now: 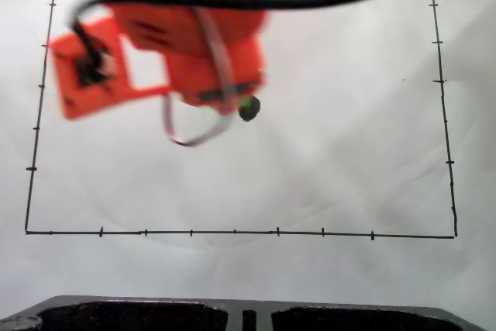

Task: Grasp the colored block, Place it on the black dot, and then return the arm to the default position.

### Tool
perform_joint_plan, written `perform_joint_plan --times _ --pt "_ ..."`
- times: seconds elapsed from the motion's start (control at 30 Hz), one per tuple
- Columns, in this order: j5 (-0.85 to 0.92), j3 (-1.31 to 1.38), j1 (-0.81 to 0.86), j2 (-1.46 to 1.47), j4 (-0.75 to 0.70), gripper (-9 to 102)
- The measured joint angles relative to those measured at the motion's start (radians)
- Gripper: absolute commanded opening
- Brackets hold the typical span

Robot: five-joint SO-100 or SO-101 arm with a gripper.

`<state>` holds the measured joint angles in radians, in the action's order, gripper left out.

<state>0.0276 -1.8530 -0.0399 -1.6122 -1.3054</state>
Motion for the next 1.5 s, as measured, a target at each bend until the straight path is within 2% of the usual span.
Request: perform_joint_plan --times 0.23,0.63,0.7,0.77,0.87,1.07,1.27,1.5 --pt "-0.012 0.003 -0.055 0.067 0.034 9" --pt "0.009 0.003 -0.046 0.141 0.083 11" --pt "0.009 0.003 -0.04 0.143 0.083 14" --pt "0.012 0.005 -0.038 0.143 0.075 25" --pt "0.012 0.005 -0.035 0.141 0.052 35" --pt "0.026 0.003 -0.009 0.032 -0.017 48" --pt "0.064 0.003 0.015 -0.147 -0.127 47" --pt "0.146 -0.124 0.041 -0.528 -0.242 36"
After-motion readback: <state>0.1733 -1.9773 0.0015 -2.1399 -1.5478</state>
